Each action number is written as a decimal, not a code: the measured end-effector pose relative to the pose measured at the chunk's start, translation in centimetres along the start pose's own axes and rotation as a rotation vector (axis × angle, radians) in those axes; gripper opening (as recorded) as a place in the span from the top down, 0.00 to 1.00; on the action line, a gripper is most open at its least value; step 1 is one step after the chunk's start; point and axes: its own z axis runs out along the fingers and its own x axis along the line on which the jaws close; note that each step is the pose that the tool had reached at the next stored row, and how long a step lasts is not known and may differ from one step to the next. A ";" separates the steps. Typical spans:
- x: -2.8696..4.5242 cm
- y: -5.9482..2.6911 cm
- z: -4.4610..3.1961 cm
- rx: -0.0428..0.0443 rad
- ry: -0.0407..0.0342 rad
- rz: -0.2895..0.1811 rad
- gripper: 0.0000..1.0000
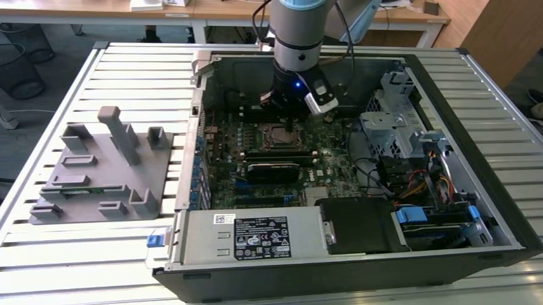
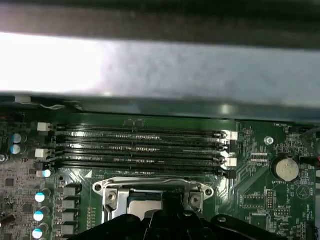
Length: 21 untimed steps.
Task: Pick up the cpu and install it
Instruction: 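Install the second cpu locking lever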
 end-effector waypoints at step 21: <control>-0.05 -0.43 -2.46 0.0015 -0.0003 0.000 0.89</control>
